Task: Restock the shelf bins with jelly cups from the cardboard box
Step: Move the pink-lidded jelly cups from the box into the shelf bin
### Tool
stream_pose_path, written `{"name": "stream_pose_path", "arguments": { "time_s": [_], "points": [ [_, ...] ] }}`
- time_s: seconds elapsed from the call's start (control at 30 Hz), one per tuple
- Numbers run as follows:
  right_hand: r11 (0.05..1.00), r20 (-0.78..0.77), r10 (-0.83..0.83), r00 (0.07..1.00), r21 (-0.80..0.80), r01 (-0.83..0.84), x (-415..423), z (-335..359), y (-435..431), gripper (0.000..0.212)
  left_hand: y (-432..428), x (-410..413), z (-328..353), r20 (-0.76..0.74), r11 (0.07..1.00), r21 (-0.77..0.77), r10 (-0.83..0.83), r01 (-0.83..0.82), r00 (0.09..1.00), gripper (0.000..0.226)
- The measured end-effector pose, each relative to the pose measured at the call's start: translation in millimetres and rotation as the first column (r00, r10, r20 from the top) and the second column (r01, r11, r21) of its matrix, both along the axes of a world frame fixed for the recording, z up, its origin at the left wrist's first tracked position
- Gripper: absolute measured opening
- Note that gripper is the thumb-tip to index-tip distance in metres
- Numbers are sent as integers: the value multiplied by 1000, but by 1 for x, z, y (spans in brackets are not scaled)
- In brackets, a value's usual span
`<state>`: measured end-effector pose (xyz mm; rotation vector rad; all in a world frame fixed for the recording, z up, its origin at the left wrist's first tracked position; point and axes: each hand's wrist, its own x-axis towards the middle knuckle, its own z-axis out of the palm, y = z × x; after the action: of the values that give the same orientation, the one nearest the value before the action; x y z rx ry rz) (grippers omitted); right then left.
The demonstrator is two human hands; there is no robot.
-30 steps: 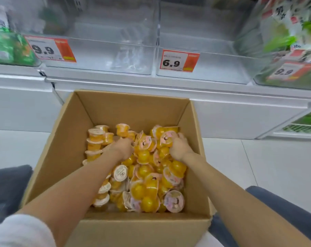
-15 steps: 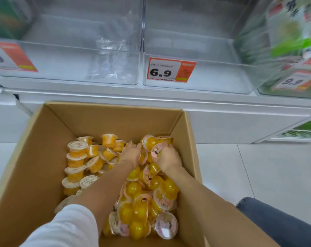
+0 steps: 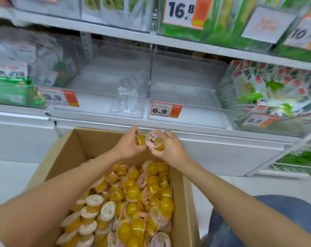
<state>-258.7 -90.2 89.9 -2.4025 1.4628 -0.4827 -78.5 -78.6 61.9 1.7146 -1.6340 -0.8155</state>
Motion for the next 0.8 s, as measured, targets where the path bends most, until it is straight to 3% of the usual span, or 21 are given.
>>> {"name": "stream_pose_path", "arguments": {
  "time_s": [0.17,0.33,0.4,0.53,0.63,0.7,0.8],
  "points": [
    [980,160,-28,987,-188,58,-11,75,-16,54,-6,-20,90,-20,970,-232,65,-68,998,52],
    [963,373,-137,918,-168,212,-34,119,-69,65,-65,-39,146,186,895,-443,45,43,982,65],
    [959,401,-188,896,-120,255,-41,124,-102,62,-100,-50,154,241,899,-434,54,58,969,67],
    [964,419,-247,874,11,266,-49,109,-181,32,-175,-70,144,313,944,-331,91,19,945,62],
    [949,296,-304,906,179,260,-47,83,-242,43,-230,-74,123,394,981,-187,113,-40,912,59],
    [946,246,-303,920,194,260,-43,67,-275,60,-259,-70,110,445,989,-118,129,-84,886,60],
    [962,278,-213,937,230,150,-38,43,-309,49,-290,-57,90,446,985,-100,172,-142,878,55]
  ]
}}
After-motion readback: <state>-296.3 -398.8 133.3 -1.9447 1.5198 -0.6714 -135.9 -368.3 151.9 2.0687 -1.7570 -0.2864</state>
